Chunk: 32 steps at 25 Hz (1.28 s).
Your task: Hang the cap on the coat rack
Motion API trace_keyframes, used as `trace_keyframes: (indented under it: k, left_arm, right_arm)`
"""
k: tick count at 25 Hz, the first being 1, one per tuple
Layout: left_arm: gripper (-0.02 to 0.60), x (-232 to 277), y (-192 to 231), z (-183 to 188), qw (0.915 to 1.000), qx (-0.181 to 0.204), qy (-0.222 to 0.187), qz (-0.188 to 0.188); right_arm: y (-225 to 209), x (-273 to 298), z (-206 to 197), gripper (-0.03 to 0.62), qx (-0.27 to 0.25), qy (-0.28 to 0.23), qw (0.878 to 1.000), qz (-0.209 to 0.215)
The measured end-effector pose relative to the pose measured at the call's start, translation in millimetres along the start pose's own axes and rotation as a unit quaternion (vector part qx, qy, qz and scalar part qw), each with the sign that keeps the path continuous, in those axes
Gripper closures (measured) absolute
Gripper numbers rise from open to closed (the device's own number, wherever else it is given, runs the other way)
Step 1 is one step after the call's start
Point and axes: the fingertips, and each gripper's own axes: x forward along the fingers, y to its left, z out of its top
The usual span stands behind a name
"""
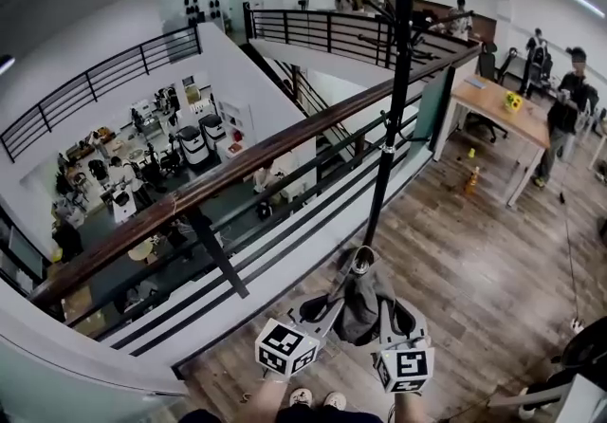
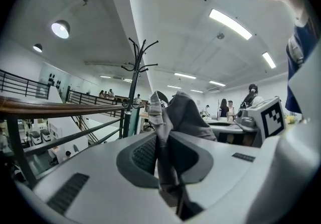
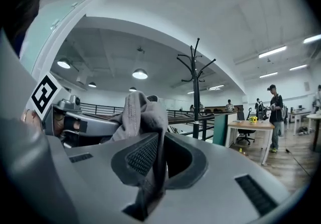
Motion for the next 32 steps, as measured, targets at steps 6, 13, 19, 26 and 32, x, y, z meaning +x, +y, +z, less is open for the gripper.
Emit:
trace_keyframes:
  k: [6,13,19,26,32]
  left_arm:
    - [0.538,20,9,8,0.9987,-0.012,-0.024,0.043]
    - [0.535,49,30,-3,0.9987,0.007,-0.029,0.040]
    - [0.535,85,72,13,0.9986,0.011,-0.024,0.045]
    - [0.535,126,128,36,0.9991,0.021,-0.030,0.023]
    - [0.535,151,174,45,0.9992,0.025,-0.030,0.002]
  right_arm:
    - [-22,19,9,0.554,-0.021,-0.012,1.000,-0.014]
    - [-41,47,-6,0.554,-0.021,-0.006,0.999,-0.024]
    - [-54,96,3,0.553,-0.019,-0.002,0.999,-0.028]
    - [-67,161,19,0.553,-0.022,-0.008,0.998,-0.051]
    - [-66,209,21,0.553,-0.025,-0.013,0.997,-0.066]
